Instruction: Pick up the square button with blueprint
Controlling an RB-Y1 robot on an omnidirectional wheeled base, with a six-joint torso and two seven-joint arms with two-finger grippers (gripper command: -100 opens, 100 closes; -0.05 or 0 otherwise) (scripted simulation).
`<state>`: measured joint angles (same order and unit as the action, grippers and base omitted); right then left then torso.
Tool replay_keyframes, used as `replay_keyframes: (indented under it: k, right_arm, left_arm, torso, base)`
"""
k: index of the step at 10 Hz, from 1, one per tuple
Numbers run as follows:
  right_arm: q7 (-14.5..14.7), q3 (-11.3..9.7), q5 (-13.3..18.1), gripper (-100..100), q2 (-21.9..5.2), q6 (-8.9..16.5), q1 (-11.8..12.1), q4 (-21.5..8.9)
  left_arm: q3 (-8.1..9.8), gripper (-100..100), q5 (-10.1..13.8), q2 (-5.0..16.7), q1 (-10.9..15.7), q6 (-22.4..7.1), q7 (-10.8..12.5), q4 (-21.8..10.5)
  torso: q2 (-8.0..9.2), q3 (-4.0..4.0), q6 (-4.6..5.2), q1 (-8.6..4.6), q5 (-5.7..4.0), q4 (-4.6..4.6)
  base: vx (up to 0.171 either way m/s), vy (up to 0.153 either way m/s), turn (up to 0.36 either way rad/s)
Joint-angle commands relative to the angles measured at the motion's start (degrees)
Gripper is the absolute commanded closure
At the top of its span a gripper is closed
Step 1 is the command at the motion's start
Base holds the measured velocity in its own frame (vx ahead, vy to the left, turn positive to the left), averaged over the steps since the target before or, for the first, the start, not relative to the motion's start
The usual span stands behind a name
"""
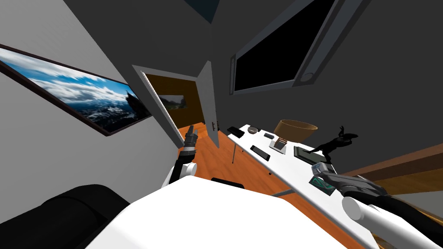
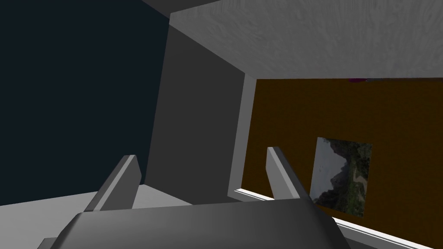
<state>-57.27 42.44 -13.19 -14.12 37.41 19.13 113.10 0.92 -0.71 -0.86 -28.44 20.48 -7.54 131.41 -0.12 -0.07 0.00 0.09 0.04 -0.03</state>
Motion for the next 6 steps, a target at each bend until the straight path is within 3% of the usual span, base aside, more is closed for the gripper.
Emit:
replay_keyframes:
  k: [1, 2, 3, 5, 6]
  right_arm:
    - [-1.54, 1.1, -0.58, -100, -0.49, 2.86, -0.27, -0.29]
    - [-1.54, 1.1, -0.58, -100, -0.49, 4.21, -0.27, -0.29]
    - [-3.97, 3.09, -1.75, -100, -1.45, 6.02, -0.72, -1.54]
    - [-3.97, 3.09, -1.75, -100, -1.45, 8.19, -0.72, -1.54]
    - [-6.33, 5.02, -2.93, -100, -2.51, 10.18, -1.17, -2.82]
  left_arm:
    - [0.0, 0, 0.0, 0.0, 0.0, 0.0, 0.0, 0.0]
    - [0.0, 0, 0.0, 0.0, 0.0, 0.0, 0.0, 0.0]
    - [0.0, 0, 0.0, 0.0, 0.0, 0.0, 0.0, 0.0]
    - [0.0, 0, 0.0, 0.0, 0.0, 0.0, 0.0, 0.0]
    - [0.0, 0, 0.0, 0.0, 0.0, 0.0, 0.0, 0.0]
  torso:
    - [0.0, 0.0, 0.0, 0.0, 0.0, 0.0]
    - [0.02, 0.01, 0.01, -0.02, 0.0, 0.0]
    - [0.1, 0.05, 0.01, -0.06, -0.02, 0.02]
    - [0.09, 0.05, 0.01, -0.07, -0.02, 0.02]
    - [0.11, 0.06, 0.01, -0.08, -0.02, 0.02]
  base:
    - [0.041, 0.024, 0.033]
    - [0.013, 0.01, -0.008]
    - [0.02, 0.014, 0.083]
    - [0.023, 0.01, 0.025]
    - [0.033, 0.016, 0.081]
